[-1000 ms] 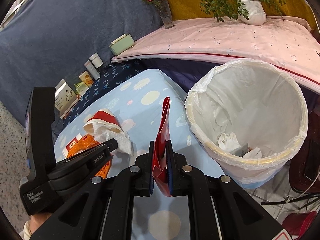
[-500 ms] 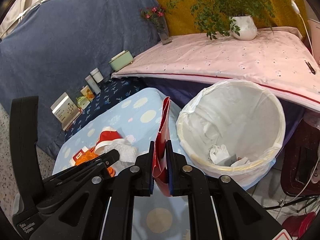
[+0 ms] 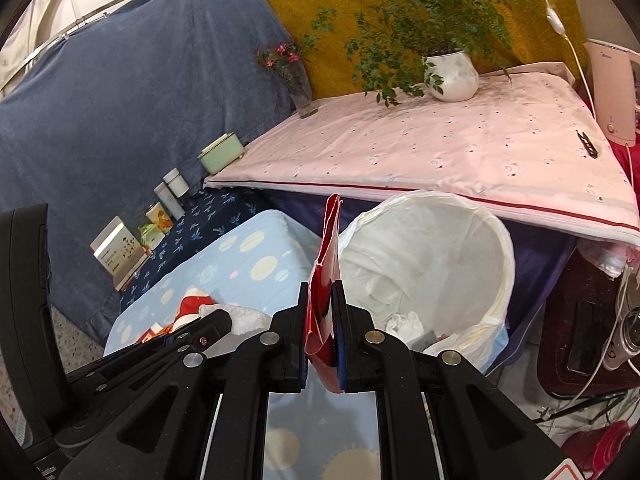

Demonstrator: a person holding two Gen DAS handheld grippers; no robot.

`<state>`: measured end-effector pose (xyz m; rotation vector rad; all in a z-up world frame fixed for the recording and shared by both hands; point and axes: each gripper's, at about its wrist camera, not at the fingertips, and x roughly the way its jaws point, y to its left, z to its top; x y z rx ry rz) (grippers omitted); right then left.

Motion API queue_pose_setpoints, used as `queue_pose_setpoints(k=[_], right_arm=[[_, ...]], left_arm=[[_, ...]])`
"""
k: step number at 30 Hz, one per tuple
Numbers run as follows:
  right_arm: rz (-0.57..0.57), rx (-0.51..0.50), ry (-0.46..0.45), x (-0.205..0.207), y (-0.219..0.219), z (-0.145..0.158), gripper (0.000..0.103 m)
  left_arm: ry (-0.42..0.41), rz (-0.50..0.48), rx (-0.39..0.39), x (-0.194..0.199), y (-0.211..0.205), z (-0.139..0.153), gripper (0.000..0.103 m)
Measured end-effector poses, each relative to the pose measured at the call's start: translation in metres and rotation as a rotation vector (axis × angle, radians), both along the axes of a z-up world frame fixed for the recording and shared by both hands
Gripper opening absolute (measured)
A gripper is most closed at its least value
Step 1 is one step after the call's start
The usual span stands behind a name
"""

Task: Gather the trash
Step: 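Carry tissue and red bag over the wastebasket and open both grippers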

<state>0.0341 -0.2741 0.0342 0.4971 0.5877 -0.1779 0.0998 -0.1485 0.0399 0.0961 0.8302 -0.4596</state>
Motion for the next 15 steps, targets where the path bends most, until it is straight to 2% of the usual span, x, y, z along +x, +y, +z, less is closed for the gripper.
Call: queue_pose_setpoints(k=[15], right_arm=[[-0.109,0.025,0.014,0.005,-0.063,-0.014,0.01]], left_arm=[[-0.009,-0.158,-0.035,0.02,-0.064,0.006,0.002]])
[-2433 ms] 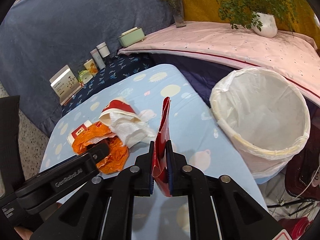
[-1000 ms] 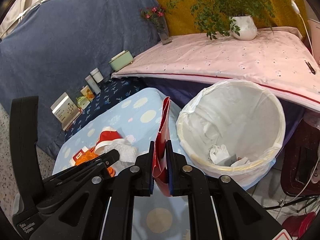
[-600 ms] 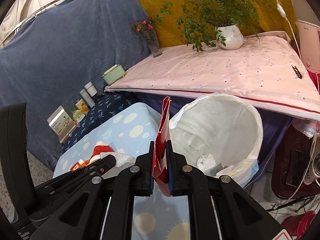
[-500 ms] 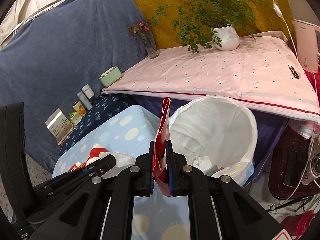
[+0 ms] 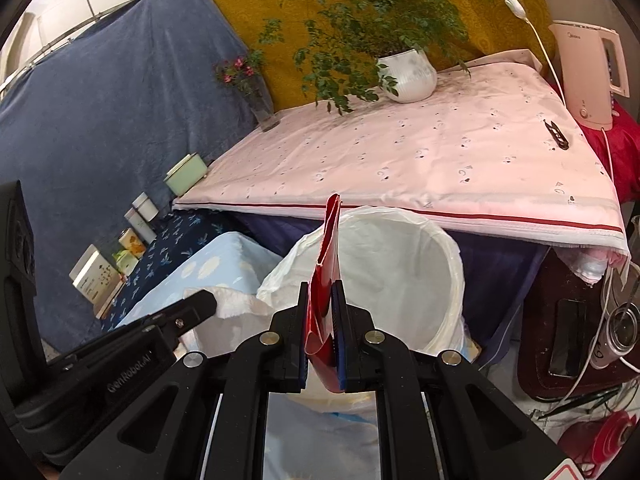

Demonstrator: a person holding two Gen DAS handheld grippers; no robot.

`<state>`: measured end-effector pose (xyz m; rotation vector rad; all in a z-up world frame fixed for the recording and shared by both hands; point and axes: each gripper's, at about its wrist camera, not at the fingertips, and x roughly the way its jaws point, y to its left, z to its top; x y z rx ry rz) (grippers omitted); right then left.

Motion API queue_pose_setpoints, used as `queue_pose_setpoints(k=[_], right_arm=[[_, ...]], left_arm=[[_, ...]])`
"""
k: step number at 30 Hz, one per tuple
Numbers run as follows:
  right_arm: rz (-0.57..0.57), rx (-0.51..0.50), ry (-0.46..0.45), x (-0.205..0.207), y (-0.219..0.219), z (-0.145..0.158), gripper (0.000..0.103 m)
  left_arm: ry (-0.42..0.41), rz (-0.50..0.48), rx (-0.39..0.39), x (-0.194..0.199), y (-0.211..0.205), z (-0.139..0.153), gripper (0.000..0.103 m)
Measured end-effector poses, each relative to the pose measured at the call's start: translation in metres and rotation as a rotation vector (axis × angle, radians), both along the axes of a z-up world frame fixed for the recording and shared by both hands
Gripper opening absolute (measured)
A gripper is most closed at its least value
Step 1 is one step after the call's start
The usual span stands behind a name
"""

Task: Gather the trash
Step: 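Carry tissue and red bag over the wastebasket and open both grippers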

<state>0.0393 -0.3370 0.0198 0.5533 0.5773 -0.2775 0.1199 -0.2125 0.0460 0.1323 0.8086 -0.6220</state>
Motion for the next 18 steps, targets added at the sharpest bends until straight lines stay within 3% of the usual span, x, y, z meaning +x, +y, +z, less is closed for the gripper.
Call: queue_pose_setpoints(k=[5,6,7,8,9,18], right_arm=[[-0.019,0.005,0.017,0.007,-0.014,-0.009,0.011],[-0.019,0.005,0.021,0.008,-0.016,-0.011,0.011],[-0.018,0.004,0.026,0.01,-0.017,-0.012,0.012],[-0.018,0.004,0.029,0.013,-0.017,-0.013,0.013],[-0.016,0.004,0.033,0.015,-0.017,-0.015,0.013],[-0.003,0.01,0.053,0.027,-0.012,-0.025,0.017]], left_arm=[[0.016,-0.018,-0.011,0.008,-0.012,-0.006,0.004],[0.019,-0.013,-0.014,0.01,-0.012,-0.008,0.008],[0.02,-0.005,-0.012,0.012,-0.013,-0.009,0.015],[0.017,0.008,-0.007,0.013,-0.012,-0.011,0.036],[0.008,0.02,-0.008,0.013,-0.011,-0.012,0.048],[0.008,0.059,0.01,0.019,0.003,-0.021,0.049]])
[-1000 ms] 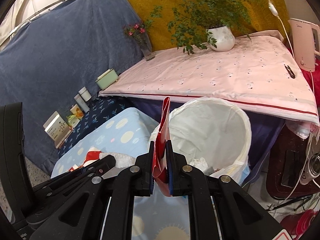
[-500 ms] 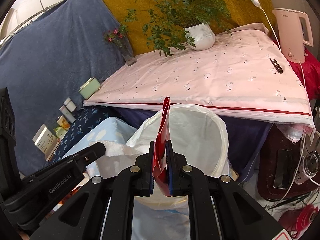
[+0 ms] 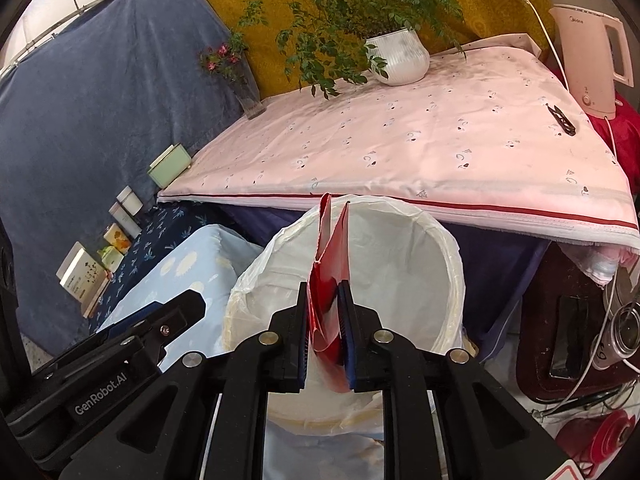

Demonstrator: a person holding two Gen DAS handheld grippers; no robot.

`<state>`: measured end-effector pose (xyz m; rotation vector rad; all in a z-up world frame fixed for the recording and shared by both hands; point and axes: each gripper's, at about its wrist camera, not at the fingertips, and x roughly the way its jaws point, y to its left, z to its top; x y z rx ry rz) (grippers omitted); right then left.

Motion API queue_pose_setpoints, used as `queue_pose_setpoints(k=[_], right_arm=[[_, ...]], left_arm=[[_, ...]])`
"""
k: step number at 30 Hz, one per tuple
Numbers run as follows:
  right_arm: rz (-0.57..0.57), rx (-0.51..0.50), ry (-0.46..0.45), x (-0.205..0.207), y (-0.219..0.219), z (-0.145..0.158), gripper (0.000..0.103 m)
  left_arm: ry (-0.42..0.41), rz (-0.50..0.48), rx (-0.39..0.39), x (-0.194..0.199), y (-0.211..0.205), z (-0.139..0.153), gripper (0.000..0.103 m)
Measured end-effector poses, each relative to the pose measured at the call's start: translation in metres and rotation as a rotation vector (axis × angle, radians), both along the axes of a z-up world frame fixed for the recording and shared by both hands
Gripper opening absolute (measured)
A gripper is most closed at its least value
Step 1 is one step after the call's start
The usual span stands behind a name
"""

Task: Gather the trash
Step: 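Carry tissue and red bag over the wastebasket and open both grippers, then move both tools back toward the orange bag and paper cups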

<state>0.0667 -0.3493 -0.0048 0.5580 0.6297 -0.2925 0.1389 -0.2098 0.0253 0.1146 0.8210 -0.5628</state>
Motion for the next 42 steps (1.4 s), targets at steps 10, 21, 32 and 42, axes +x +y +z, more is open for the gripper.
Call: queue_pose_setpoints(k=[10,21,32,42], right_arm=[[-0.001,-0.026,-0.004,0.01,0.016,0.002,0.048],[0.02,-0.042,-0.012,0.013,0.039,0.013,0.054],[0.102,-0.062,0.003,0.016,0.088,0.017,0.054],[0.198,-0.065,0.016,0.019,0.143,0.019,0.054]], left_arm=[[0.02,0.091,-0.009,0.01,0.033,-0.006,0.063],[0.024,0.154,-0.017,0.009,0.068,-0.007,0.066],[0.04,0.252,-0.031,0.004,0.128,-0.009,0.068],[0.05,0.353,-0.021,-0.006,0.191,-0.012,0.068]])
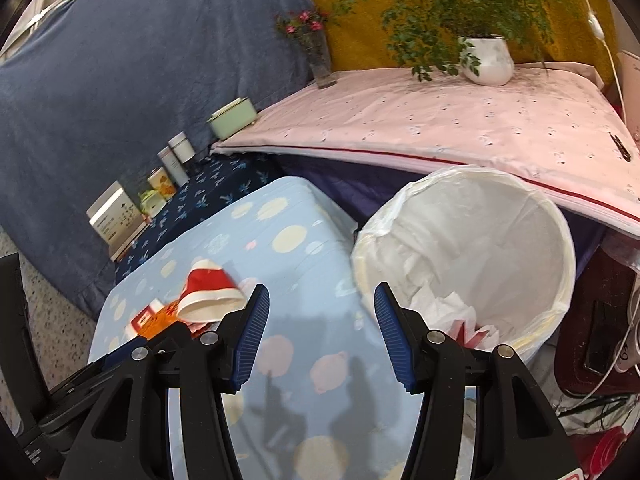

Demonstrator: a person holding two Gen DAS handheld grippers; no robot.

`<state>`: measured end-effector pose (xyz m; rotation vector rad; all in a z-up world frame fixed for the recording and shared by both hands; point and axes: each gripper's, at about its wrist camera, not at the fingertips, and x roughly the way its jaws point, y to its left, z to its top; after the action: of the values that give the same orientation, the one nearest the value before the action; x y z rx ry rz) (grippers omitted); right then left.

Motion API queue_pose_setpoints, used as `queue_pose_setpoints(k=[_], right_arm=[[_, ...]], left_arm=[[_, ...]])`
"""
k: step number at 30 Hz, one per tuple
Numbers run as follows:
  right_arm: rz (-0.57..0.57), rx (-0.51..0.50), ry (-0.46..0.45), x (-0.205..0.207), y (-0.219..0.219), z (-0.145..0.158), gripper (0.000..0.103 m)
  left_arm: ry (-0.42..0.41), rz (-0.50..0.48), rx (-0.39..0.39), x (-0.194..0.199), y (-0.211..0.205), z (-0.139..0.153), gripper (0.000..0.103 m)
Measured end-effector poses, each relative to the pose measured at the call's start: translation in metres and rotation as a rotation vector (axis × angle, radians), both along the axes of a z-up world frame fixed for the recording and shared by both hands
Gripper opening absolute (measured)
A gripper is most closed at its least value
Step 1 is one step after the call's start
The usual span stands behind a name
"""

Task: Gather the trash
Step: 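Move both tools back toward the orange bag and paper cups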

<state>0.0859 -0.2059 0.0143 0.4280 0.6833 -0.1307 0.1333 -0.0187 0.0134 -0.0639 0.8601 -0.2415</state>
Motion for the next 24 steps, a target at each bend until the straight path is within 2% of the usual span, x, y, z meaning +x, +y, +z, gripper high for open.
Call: queue_pose_setpoints(k=[7,24], right_arm=[[0.075,-0.018,0.014,0.003,0.038,0.001,0.054],[0.234,-0.058,0.062,0.015,0.118,-0.009,0.054]], left_arm=[[0.015,0.08,0.007,-0.007,0.042,-0.006,0.068],[0.044,0.205,0.001,-0.017,0.117,-0.017,0.068]])
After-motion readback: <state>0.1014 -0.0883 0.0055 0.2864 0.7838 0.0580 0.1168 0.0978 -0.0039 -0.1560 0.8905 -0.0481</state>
